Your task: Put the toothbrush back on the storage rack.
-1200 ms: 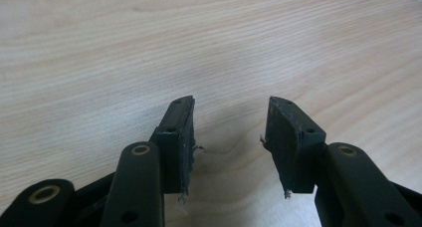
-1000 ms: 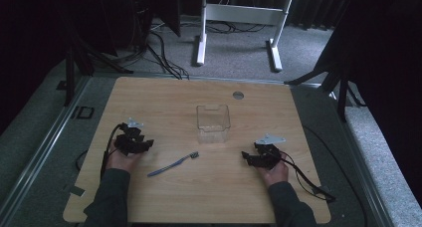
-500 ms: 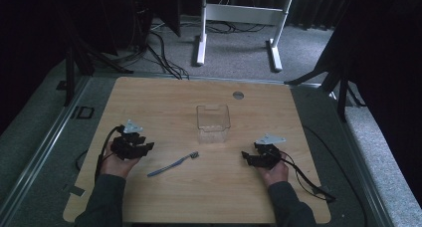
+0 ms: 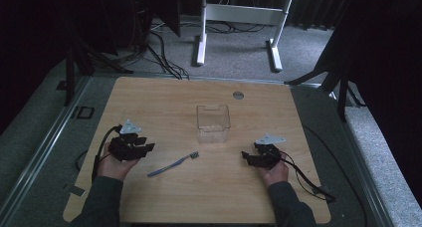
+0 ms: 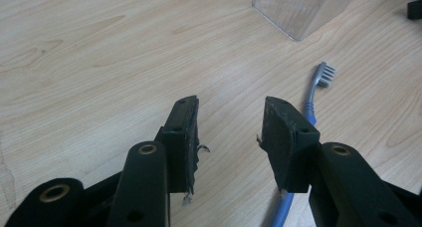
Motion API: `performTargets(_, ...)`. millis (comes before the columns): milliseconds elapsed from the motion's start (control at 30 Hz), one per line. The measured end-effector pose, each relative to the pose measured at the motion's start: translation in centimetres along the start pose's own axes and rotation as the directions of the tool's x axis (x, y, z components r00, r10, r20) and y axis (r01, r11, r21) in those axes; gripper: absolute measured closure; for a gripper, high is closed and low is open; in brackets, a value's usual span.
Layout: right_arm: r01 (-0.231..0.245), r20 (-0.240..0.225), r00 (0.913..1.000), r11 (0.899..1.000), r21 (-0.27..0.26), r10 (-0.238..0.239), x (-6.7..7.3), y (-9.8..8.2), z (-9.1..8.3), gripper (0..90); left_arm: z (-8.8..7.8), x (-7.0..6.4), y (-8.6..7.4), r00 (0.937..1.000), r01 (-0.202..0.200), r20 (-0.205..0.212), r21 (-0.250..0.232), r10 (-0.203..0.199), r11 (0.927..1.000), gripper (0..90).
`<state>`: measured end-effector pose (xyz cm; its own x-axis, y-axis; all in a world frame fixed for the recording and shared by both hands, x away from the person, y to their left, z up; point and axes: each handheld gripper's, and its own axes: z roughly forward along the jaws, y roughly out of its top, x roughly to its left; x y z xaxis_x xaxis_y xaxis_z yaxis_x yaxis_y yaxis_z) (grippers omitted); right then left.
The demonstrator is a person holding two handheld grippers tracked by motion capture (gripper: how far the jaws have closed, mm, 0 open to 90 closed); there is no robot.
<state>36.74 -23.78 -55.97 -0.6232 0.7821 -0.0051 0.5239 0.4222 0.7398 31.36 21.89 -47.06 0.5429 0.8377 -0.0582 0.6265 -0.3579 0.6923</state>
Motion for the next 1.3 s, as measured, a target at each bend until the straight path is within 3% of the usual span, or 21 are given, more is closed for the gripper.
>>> performTargets(733, 0.001, -0.001, 1.0000, 1.000, 0.001, -0.001, 0.0, 0.0, 0.0, 31.3, -0.6, -0.7, 1.5, 0.9950, -0.093, 0.042, 0.051, 0.091, 0.9944, 58.1)
performTargets(1300, 0.001, -0.001, 1.0000, 1.000, 0.001, -0.001, 0.0, 0.0, 0.0, 31.3, 0.2, -1.6, 1.8, 0.9912, -0.123, 0.060, 0.072, 0.119, 0.9898, 57.3)
